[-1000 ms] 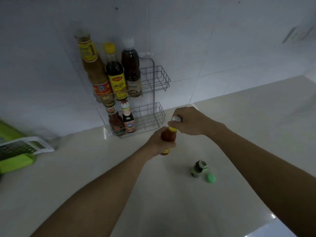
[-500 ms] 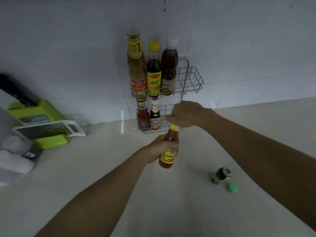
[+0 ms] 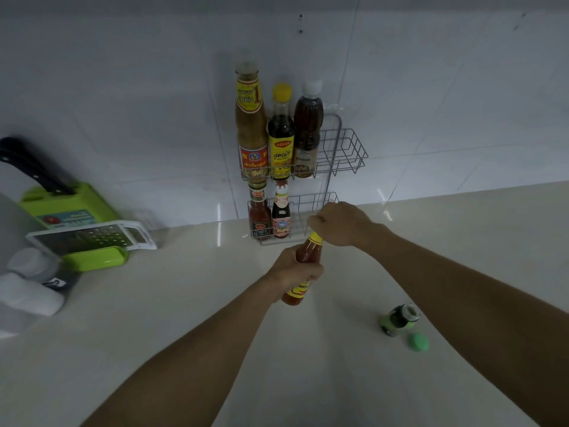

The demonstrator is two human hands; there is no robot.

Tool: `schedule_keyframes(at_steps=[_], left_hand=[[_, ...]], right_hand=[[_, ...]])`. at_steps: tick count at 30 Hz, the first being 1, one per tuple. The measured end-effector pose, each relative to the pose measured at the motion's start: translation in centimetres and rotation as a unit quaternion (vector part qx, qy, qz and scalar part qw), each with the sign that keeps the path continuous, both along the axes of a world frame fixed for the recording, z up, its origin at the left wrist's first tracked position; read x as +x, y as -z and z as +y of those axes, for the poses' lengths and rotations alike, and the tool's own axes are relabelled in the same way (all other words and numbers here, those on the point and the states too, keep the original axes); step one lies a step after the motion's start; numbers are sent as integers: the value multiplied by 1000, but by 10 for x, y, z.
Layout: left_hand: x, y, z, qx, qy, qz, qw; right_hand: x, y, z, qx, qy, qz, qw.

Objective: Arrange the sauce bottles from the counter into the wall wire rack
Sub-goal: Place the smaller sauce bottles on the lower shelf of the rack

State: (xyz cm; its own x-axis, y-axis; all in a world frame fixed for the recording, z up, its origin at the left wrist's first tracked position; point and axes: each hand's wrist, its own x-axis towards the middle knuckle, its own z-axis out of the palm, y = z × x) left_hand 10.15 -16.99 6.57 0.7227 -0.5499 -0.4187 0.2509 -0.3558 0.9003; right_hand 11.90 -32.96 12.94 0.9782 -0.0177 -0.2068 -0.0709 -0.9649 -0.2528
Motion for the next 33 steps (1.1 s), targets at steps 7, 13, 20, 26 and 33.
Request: schedule_keyframes(at_steps=[7,13,20,26,33], left_hand=[[1,4,5,-2,19,34,999],[-5,13,11,8,14,66,998],[3,18,14,-19,-6,73,997],[11,24,8,-43,-2,15,999],[30,43,16,20,-169,-86,982]], right_hand=[[0,-20,6,42,-18,34,998],[-18,1,13,210,85,60,972],[-40,36,7,471,120,195,852],[-44,56,12,552,125,128,814],[-16,54,2,405,107,-91,903]])
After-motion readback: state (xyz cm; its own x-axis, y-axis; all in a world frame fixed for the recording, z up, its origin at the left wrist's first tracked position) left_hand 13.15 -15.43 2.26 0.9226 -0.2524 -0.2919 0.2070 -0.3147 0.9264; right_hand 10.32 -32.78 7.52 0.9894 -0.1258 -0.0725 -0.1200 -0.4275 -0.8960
